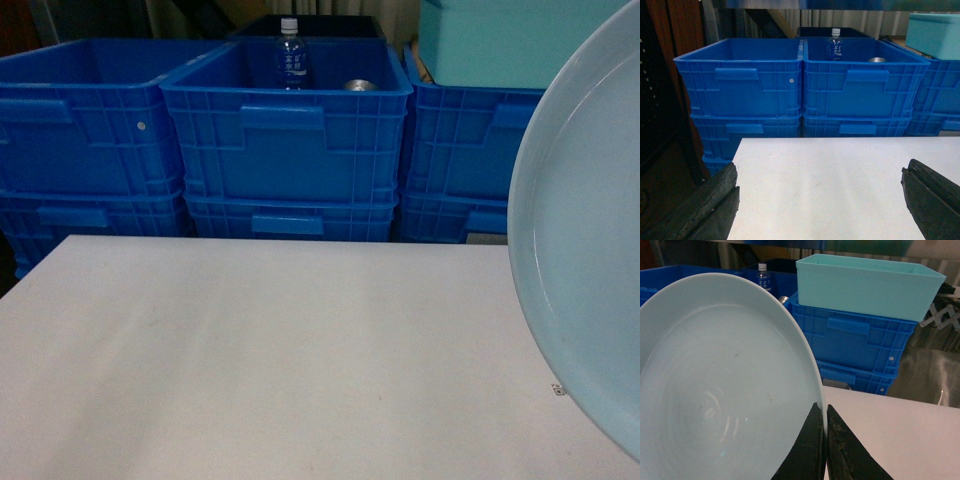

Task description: Place blue tray on left shelf second layer neatly

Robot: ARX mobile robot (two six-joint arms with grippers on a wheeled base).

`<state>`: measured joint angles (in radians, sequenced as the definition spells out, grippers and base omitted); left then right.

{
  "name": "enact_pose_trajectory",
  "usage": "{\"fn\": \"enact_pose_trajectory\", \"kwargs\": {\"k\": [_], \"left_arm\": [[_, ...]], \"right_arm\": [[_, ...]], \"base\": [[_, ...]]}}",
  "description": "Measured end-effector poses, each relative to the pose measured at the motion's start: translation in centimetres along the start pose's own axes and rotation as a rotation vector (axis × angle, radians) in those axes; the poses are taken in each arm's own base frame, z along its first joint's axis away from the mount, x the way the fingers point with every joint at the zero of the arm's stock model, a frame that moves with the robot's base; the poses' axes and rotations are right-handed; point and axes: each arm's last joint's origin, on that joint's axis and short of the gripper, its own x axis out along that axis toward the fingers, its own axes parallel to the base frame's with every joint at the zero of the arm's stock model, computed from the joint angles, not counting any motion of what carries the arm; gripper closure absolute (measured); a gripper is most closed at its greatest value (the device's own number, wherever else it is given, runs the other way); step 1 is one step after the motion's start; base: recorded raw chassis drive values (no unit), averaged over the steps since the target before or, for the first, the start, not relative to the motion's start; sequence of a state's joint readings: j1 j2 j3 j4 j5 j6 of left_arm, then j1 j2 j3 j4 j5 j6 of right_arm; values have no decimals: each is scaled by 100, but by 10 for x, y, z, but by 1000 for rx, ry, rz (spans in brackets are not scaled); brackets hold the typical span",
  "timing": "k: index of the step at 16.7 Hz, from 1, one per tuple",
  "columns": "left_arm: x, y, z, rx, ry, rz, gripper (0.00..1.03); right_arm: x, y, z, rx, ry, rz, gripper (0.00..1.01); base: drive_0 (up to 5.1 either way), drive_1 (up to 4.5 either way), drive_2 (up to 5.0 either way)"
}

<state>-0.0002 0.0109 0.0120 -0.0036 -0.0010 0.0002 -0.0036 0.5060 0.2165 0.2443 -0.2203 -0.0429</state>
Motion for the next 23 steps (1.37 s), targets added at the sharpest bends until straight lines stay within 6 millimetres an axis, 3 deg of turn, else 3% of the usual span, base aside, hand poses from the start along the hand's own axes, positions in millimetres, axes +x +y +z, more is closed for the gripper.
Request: {"fn": "enact_pose_trajectory", "kwargs": {"k": [5, 11, 23], "left_arm": [[0, 0, 0, 0, 0, 0, 5], [0, 0, 0, 0, 0, 0, 5], [0, 0, 0, 0, 0, 1, 5]], "right_arm": [[-18, 11, -13, 6, 22, 24, 99], [-18, 13, -19, -87, 16, -16, 99], [-18, 13, -19, -103, 17, -18, 99]], "base": [[0, 0, 0], [0, 0, 0], [-68, -68, -68]]}}
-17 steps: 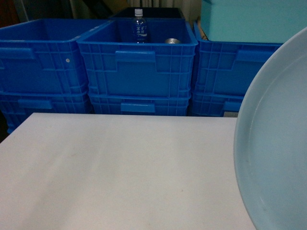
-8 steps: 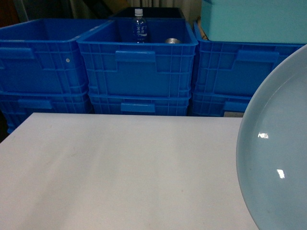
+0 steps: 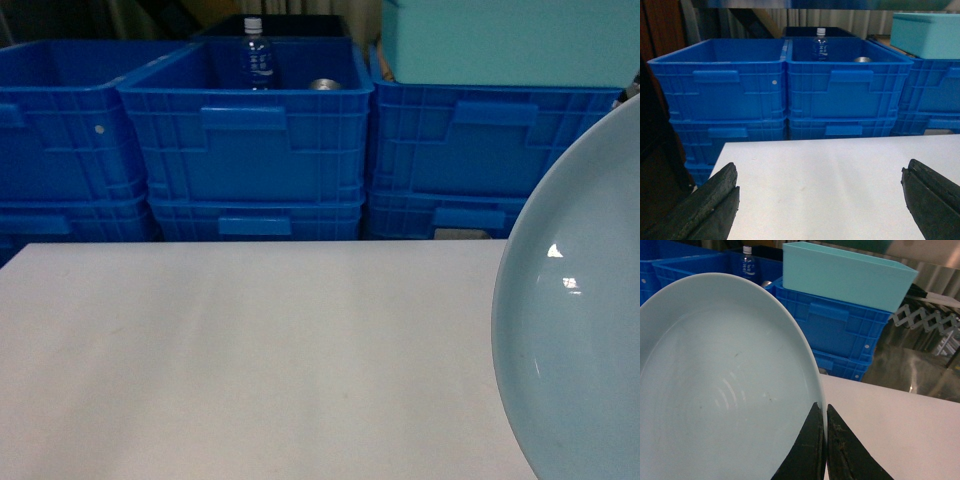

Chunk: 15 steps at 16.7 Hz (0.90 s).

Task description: Place blue tray on left shelf second layer neatly

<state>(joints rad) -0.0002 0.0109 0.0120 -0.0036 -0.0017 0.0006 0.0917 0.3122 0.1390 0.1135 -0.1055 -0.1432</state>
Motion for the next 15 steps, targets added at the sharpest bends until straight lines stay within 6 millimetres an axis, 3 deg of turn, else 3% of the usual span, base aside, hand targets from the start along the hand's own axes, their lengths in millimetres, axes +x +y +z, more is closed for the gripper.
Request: {"fn": "enact_pose_trajectory", "kwargs": {"k": [15], "left_arm": [[0, 0, 0, 0, 0, -1, 5]], "right_arm": [[0, 0, 0, -1, 0, 0, 99]], "base": [[-161, -161, -161]]}}
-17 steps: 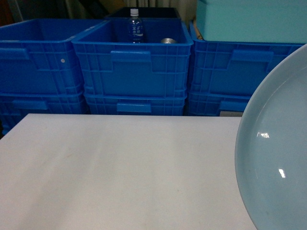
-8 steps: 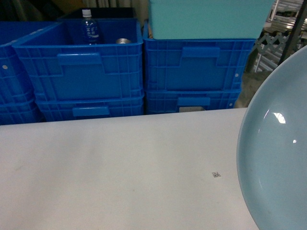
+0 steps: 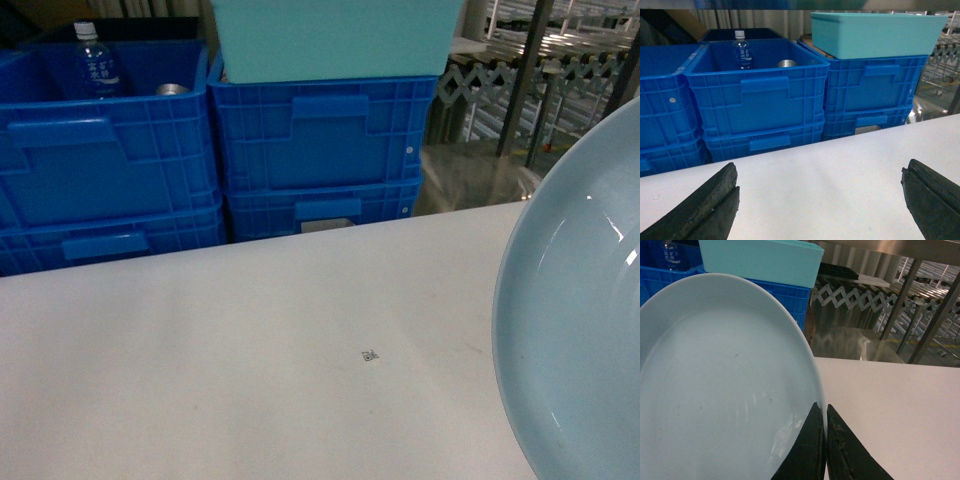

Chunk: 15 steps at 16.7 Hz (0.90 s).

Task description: Place blue tray on left shelf second layer neatly

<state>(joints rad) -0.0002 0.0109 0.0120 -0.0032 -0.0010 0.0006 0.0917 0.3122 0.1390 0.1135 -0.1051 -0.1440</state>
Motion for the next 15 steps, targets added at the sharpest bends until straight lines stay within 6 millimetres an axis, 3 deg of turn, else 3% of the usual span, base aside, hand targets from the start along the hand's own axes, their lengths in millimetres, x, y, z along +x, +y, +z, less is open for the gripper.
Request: {"fn": "enact_pose_trajectory", "kwargs": {"k": [15], "left_arm": [[0, 0, 0, 0, 0, 0, 5]], "right_arm": [[0, 0, 0, 0, 0, 0, 99]], "base": [[-160, -160, -160]]}}
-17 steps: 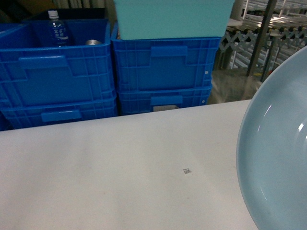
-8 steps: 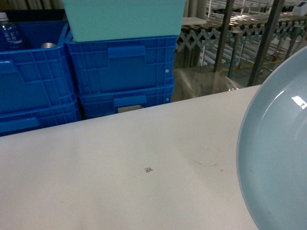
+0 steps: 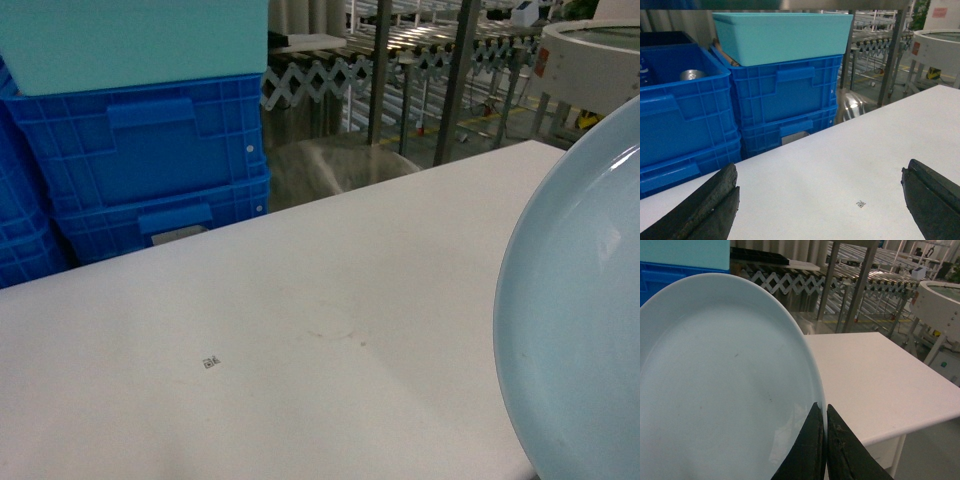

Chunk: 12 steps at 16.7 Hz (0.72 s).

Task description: Place blue tray on left shelf second layer neatly

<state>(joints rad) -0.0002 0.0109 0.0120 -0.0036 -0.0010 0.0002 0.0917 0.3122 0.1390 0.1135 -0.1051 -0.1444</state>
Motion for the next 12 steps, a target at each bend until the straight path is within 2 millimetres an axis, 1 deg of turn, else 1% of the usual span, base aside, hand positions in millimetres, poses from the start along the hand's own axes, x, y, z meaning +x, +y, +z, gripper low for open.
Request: {"fn": "enact_pose_trajectory", "kwargs": {"k": [12], "left_arm": [[0, 0, 0, 0, 0, 0, 5]], "right_arm": [[0, 0, 0, 0, 0, 0, 99]], "base": [[-162, -162, -162]]}}
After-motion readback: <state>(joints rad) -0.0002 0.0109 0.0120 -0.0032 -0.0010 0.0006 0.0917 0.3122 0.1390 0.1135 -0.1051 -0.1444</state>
